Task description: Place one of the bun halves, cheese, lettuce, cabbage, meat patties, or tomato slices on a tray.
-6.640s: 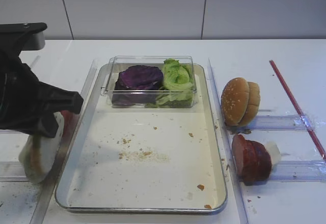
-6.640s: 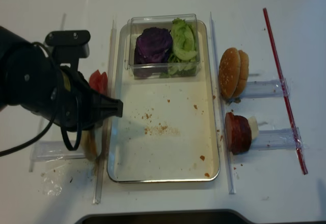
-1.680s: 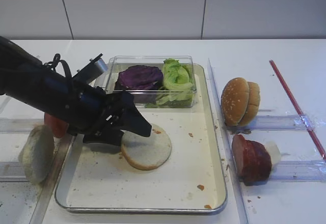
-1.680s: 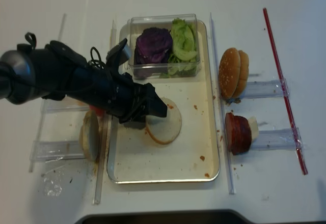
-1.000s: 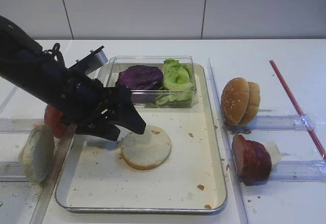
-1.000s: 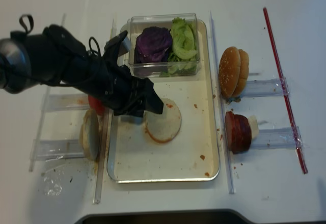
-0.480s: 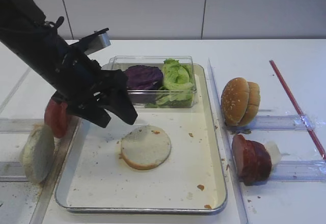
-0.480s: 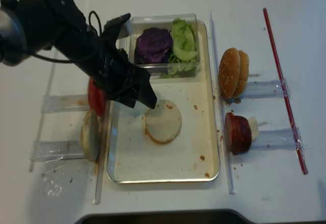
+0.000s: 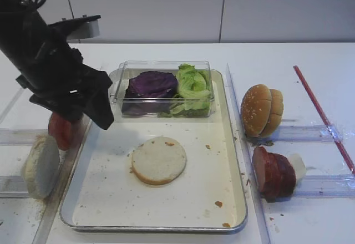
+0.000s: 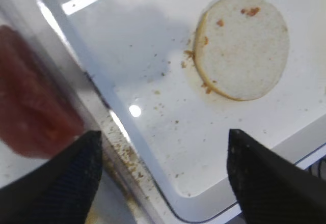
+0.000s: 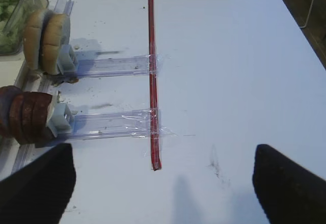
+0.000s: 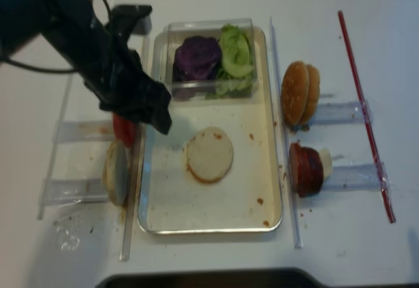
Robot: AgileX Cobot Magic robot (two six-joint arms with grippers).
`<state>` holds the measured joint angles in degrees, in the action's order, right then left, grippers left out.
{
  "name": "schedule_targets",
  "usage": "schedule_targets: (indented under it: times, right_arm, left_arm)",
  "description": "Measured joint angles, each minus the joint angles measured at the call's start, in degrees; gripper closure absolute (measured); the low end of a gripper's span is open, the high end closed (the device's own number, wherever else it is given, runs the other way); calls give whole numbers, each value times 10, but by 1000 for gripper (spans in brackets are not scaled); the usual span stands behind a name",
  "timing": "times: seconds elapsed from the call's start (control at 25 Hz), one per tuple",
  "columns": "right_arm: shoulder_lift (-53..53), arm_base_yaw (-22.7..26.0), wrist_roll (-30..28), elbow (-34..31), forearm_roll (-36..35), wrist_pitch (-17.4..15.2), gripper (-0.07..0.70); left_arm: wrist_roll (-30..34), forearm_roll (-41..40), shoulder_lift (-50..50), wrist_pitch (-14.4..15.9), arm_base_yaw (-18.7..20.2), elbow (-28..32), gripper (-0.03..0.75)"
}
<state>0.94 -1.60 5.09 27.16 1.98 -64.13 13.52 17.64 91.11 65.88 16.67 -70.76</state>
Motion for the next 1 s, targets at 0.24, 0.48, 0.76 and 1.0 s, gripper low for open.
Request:
schedule_targets:
  times: [0.24, 0.48, 0.76, 1.0]
  right_arm:
    - [0, 0, 0, 0, 0, 0, -60]
    - [0, 0, 0, 0, 0, 0, -60]
    - [0, 0, 0, 0, 0, 0, -60]
    - [0, 0, 0, 0, 0, 0, -60]
  left_arm:
    - [-20, -77, -54, 9, 0, 0, 267]
    - [-35, -150, -85, 37, -11, 0, 309]
    - [-36, -145, -112, 46, -122, 0, 311]
    - [-36, -139, -166, 48, -185, 0, 312]
